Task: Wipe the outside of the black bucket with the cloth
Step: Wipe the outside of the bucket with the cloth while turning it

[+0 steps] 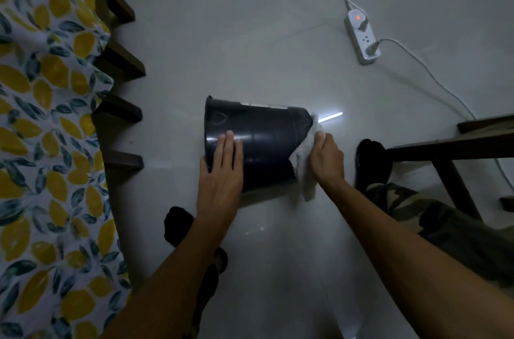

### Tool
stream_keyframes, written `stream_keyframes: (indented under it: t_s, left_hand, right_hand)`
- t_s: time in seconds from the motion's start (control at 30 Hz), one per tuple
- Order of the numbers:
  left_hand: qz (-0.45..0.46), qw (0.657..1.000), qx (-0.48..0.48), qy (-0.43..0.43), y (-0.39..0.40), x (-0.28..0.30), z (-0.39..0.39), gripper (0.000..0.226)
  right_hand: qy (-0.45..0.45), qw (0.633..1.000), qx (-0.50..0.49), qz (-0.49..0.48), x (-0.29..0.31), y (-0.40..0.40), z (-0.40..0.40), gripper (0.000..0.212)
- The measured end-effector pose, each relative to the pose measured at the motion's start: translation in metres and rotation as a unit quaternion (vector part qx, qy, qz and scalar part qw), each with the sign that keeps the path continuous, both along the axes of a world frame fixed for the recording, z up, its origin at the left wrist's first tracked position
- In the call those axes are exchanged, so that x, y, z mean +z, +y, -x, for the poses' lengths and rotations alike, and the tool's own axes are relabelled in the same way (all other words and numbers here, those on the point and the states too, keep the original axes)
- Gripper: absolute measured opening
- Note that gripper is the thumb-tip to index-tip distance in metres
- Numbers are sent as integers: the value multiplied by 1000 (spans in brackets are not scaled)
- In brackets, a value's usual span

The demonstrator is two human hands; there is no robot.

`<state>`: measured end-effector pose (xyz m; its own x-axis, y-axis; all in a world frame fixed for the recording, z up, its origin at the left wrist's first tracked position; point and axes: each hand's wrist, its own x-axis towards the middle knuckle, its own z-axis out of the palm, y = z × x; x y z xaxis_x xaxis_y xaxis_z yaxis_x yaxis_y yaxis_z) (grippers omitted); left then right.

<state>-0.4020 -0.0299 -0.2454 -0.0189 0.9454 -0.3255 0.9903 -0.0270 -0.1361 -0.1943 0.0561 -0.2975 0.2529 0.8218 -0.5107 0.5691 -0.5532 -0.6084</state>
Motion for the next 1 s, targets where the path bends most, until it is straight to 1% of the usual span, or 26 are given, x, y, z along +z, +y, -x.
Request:
stream_keyframes:
  t_s: [0.1,0.17,0.23,0.3,0.33,0.4,0.47,0.5,0.53,0.57,0.6,0.63,0.67,0.73,0.8,0.83,0.9,1.0]
  left_hand:
    - [-34,999,-11,-12,-23,-9,-10,94]
    - [-37,999,0,-31,-40,-7,-22,75]
    - [-18,999,3,-48,-53,-1,-30,65]
    - [-46,998,-8,-51,-58,6,-33,59]
    - [-60,997,-6,-53,-56,11,-33,60]
    - [-57,997,10,-59,-48,22,-31,75]
    - [-39,997,40,-52,-36,27,-27,106]
    - [-19,997,60,-49,-30,28,-25,123]
    - [3,996,76,-51,-24,28,-21,135]
    - [26,995,83,-52,-20,24,-18,141]
    - [53,994,79,-53,-17,18,-14,143]
    - [83,992,72,-61,-16,10,-11,142]
    - [108,989,68,-73,-17,3,-9,143]
    - [127,986,62,-89,-20,-12,-4,148]
    - [118,986,52,-110,-25,-22,1,152]
    - [114,986,45,-115,-27,-25,3,153]
    - [93,989,29,-112,-26,-29,5,158]
    - [114,986,48,-112,-24,-22,3,163]
  right_hand:
    - [-3,1000,-9,13,-2,-10,-6,53]
    - [-14,1000,-20,12,3,-23,-10,52]
    - [-26,999,-31,-9,15,-36,-12,52]
    - [-41,998,-18,-46,33,-47,-9,49]
    - [-50,996,-3,-69,43,-51,-6,47]
    - [-56,989,48,-127,57,-60,1,45]
    - [-26,977,114,-177,63,-72,10,48]
    - [-13,969,163,-185,63,-81,15,52]
    - [-15,954,232,-188,57,-93,20,55]
    - [-45,925,319,-200,47,-107,24,57]
    - [-89,885,403,-218,33,-119,27,57]
    - [-126,850,464,-216,22,-128,29,57]
    - [-150,829,496,-208,13,-131,30,59]
    - [-181,810,519,-204,-1,-127,34,65]
    - [-201,803,521,-207,-10,-112,44,70]
    - [-200,811,512,-203,-11,-104,50,70]
    - [-191,839,473,-188,-11,-82,65,65]
    - [-194,876,419,-138,-14,-42,86,56]
